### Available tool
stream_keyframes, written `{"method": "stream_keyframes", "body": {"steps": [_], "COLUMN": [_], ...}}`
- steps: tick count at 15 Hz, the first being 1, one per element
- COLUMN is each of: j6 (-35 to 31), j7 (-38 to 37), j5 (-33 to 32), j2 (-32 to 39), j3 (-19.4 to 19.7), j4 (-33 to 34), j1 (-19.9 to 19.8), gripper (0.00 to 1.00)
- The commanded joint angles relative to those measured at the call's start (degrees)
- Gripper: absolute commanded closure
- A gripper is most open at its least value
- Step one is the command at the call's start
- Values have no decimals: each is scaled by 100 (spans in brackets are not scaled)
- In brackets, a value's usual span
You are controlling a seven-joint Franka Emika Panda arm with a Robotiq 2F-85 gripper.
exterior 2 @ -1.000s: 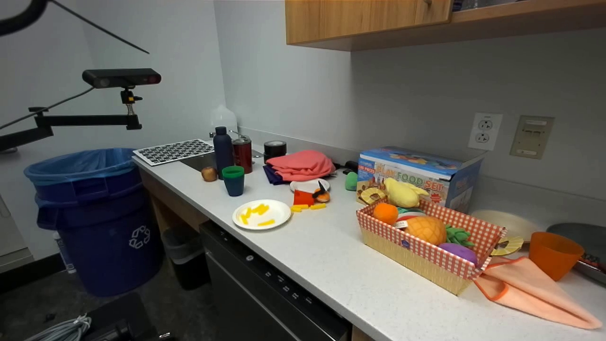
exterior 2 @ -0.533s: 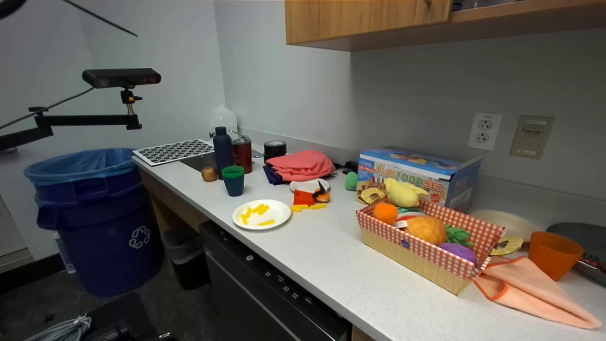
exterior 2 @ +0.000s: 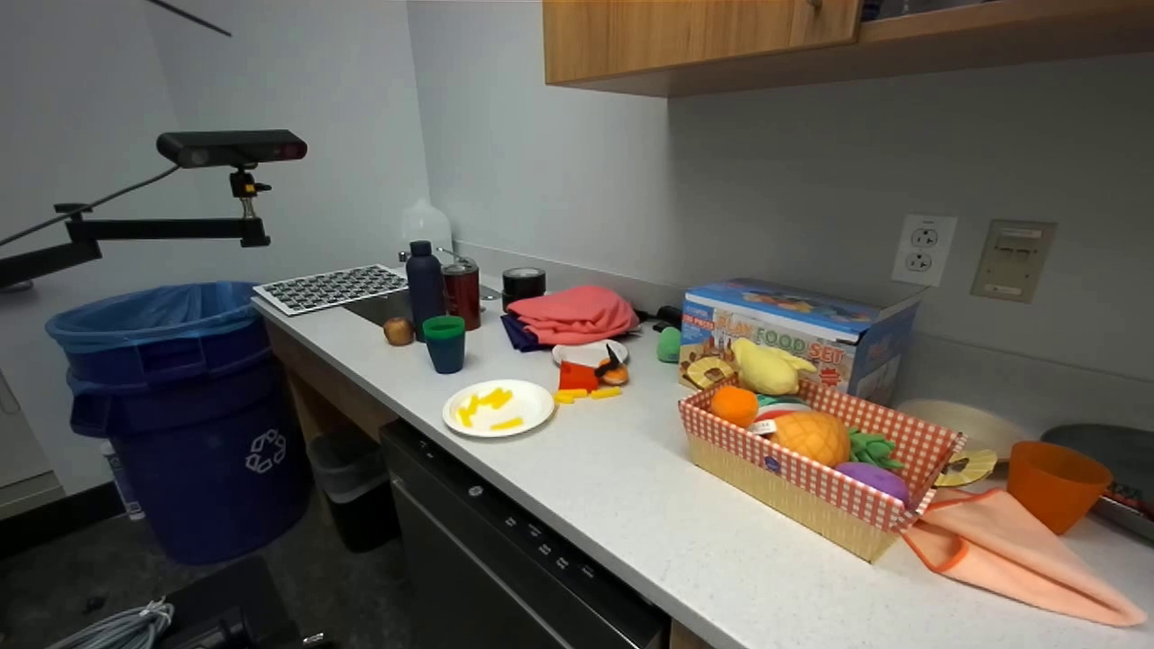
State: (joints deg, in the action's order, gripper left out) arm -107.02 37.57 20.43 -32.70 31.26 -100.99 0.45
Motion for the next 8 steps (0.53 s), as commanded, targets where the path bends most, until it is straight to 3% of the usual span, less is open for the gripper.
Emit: {"method": "stream_keyframes", "body": {"steps": [1, 8], "j6": [92, 507], "j7": [549, 1383], "j5": [395, 675], "j2": [200, 429], "j3": [170, 389], "j4": [155, 437], "j1": [253, 298], "gripper": [0, 0]}}
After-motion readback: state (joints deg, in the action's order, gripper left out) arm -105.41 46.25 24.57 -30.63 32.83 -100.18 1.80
